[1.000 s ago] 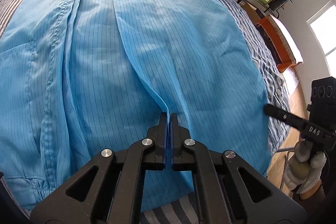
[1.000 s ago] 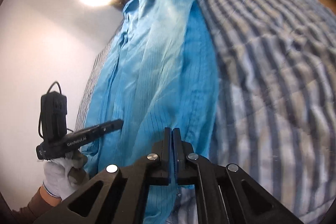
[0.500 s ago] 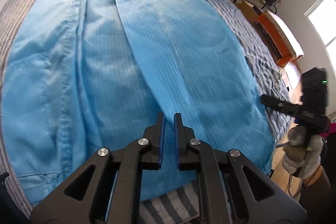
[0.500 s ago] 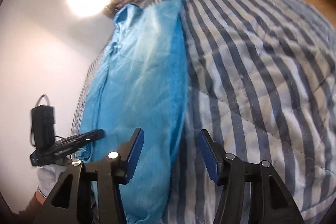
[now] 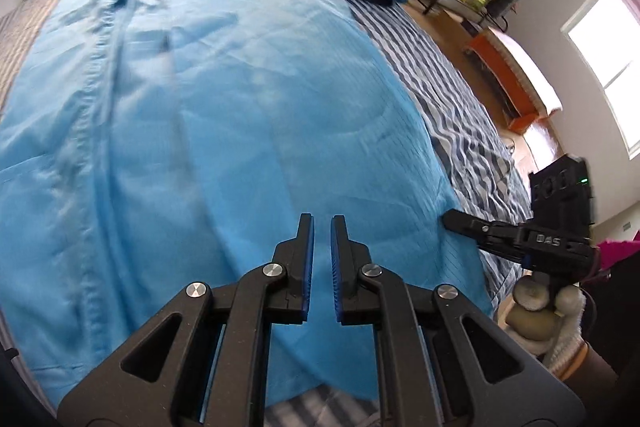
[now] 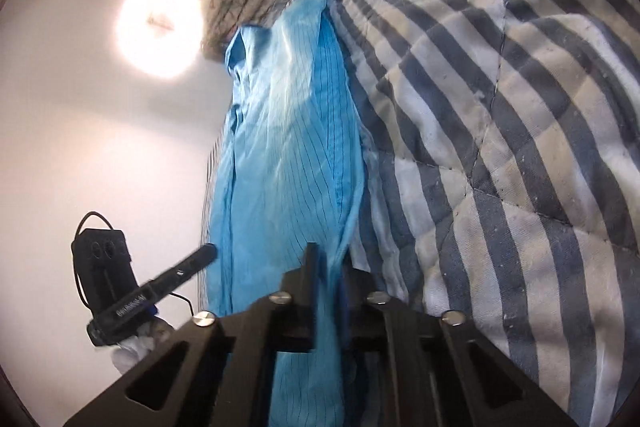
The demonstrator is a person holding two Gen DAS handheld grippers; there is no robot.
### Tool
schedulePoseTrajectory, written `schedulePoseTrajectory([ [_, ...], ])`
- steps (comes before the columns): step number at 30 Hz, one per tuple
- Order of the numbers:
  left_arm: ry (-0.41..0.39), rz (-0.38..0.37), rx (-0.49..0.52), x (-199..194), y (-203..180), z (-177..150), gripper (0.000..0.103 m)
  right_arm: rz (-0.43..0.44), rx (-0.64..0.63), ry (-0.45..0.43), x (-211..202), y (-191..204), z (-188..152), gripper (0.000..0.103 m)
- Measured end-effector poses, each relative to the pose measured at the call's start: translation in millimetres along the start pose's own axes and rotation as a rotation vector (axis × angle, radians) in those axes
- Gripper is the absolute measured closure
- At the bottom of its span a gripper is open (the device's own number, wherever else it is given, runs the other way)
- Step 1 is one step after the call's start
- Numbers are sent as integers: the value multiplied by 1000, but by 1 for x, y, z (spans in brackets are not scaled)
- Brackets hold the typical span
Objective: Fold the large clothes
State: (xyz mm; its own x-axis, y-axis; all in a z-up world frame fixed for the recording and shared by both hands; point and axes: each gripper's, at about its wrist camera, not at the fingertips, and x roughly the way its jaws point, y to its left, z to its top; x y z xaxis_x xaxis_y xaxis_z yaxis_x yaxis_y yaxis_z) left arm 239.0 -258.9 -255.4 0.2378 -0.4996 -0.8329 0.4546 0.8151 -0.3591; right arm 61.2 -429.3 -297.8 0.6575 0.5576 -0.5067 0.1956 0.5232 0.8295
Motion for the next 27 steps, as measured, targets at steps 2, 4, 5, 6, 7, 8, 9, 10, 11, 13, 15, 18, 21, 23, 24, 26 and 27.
schedulePoseTrajectory([
  [2, 16, -9, 18, 13, -9, 0, 97, 3, -14, -19, -7, 6, -2, 102],
  [4, 31, -2, 36, 26, -18, 0, 97, 3, -48, -36, -14, 12, -3, 102],
  [5, 35, 6, 46, 31, -21, 0, 97, 0, -62, -38, -16, 15, -4, 102],
  [6, 40, 17, 57, 38, -24, 1, 97, -25, -87, -40, -16, 19, -5, 102],
  [7, 51, 19, 63, 45, -25, 1, 97, -47, -111, -39, -16, 22, -5, 103],
  [8, 63, 21, 65, 52, -26, 1, 97, -61, -123, -38, -16, 24, -5, 103],
  [9, 69, 27, 70, 58, -27, 0, 97, -76, -127, -34, -14, 25, -4, 103],
  [10, 65, 31, 80, 61, -27, 0, 97, -89, -129, -31, -13, 26, -4, 103],
  [11, 60, 32, 89, 62, -28, 0, 97, -98, -134, -30, -12, 28, -3, 103],
  [13, 62, 30, 97, 60, -28, 1, 97, -132, -161, -29, -10, 35, -3, 103],
  [15, 33, 14, 75, 48, -26, 1, 97, -154, -189, -32, -12, 41, -4, 103],
  [18, -2, -26, 41, 26, -23, -3, 97, -190, -244, -41, -15, 52, -4, 103],
  [21, -41, -34, 32, -2, -18, -11, 97, -241, -328, -48, -15, 73, -7, 103],
  [23, -74, -25, 31, -26, -11, -17, 97, -270, -389, -44, -13, 89, -10, 103],
  [24, -88, -17, 30, -37, -7, -19, 97, -282, -414, -41, -11, 96, -11, 103],
  [26, -125, 1, 17, -62, 4, -24, 97, -308, -462, -37, -8, 110, -14, 103],
  [27, -141, 5, 7, -72, 10, -27, 97, -323, -491, -36, -5, 117, -16, 103],
])
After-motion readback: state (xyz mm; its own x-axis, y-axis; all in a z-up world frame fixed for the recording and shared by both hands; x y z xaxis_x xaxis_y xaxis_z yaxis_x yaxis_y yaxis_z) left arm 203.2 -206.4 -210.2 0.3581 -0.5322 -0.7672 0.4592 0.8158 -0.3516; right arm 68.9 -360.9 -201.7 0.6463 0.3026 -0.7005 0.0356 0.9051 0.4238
